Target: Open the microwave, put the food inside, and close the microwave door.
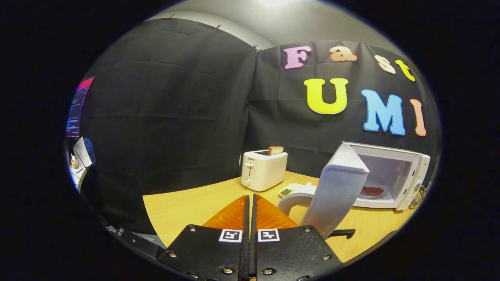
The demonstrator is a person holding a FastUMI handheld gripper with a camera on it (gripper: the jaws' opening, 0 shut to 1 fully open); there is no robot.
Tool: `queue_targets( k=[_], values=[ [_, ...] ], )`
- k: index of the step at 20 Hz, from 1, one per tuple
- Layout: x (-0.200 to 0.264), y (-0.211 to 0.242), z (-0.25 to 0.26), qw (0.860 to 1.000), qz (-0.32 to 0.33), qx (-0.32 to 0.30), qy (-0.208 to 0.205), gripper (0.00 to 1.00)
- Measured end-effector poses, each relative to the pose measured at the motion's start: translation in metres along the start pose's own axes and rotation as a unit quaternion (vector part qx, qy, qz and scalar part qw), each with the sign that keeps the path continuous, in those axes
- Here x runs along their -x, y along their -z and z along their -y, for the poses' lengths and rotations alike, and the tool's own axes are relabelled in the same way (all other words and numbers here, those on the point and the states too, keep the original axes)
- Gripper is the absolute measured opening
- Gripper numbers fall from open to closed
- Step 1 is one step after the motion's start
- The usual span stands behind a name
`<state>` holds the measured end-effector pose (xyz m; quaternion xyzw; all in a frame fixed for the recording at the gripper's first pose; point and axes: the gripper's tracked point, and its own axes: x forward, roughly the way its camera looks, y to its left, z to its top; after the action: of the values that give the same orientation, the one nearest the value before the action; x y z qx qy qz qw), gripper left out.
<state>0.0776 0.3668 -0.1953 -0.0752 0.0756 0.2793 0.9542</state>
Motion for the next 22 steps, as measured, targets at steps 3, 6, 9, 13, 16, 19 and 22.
queue_targets(
  k=[3, 6, 9, 13, 16, 19, 22],
  values=[
    [0.021, 0.001, 0.026, 1.0, 0.007, 0.022, 0.011, 0.01],
    [0.041, 0.003, 0.067, 0.999, 0.003, 0.025, 0.037, 0.01],
    [0.056, 0.01, 0.12, 0.997, -0.01, 0.02, 0.075, 0.01],
    [0.067, 0.025, 0.197, 0.991, -0.031, 0.0, 0.132, 0.01],
    [0.071, 0.035, 0.253, 0.983, -0.04, -0.009, 0.177, 0.01],
    [0.071, 0.042, 0.305, 0.975, -0.05, -0.032, 0.217, 0.01],
    [0.069, 0.047, 0.352, 0.963, -0.054, -0.049, 0.259, 0.01]
  ],
)
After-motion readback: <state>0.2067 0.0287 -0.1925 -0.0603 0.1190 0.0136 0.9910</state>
